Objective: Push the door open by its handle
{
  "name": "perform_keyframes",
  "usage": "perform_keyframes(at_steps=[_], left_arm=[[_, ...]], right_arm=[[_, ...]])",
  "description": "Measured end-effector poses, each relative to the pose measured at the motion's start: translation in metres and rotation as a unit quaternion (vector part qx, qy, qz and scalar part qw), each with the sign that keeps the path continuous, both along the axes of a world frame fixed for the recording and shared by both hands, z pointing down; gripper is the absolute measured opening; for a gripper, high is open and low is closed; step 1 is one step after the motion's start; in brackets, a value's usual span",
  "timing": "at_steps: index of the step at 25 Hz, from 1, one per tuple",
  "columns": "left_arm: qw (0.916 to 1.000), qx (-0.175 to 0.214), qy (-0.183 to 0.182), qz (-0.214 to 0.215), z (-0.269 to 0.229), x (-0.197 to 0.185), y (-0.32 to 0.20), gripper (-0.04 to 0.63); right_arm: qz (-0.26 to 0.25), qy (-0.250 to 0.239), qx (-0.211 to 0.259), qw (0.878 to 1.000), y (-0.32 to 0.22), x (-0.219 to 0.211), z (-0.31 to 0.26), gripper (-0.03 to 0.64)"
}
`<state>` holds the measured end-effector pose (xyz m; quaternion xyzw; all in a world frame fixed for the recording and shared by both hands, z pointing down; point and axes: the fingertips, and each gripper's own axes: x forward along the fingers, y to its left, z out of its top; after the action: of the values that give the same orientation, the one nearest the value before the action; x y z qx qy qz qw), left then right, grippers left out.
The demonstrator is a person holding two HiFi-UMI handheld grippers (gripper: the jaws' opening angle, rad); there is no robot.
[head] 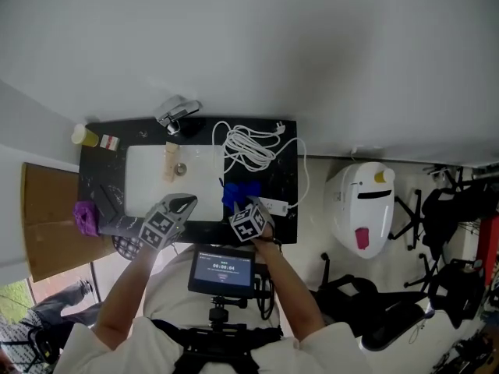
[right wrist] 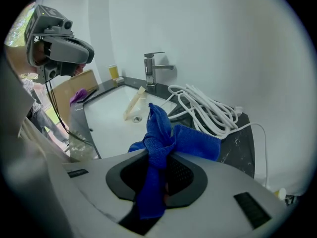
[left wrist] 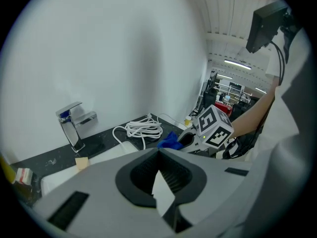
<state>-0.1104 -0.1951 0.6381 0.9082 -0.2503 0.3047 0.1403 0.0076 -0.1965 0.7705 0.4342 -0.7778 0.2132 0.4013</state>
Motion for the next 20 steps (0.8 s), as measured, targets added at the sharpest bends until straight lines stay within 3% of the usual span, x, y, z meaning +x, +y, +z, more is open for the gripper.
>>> perform_keyframes(at_steps=[11,20], left_arm=[[1.0000,0.002,0.001,0.009,0.004,0.030,0.005,0.006],[0.9994,0.000,0.007,0.034,0.004,0.059,0.019,0.006]], right_arm=[[0.051,0.022,0.004,0.998,0.026,0.079,0.003,0.061],[0.139,0.042,0.003,0.989,0.057,0.175,0.007,0.061]])
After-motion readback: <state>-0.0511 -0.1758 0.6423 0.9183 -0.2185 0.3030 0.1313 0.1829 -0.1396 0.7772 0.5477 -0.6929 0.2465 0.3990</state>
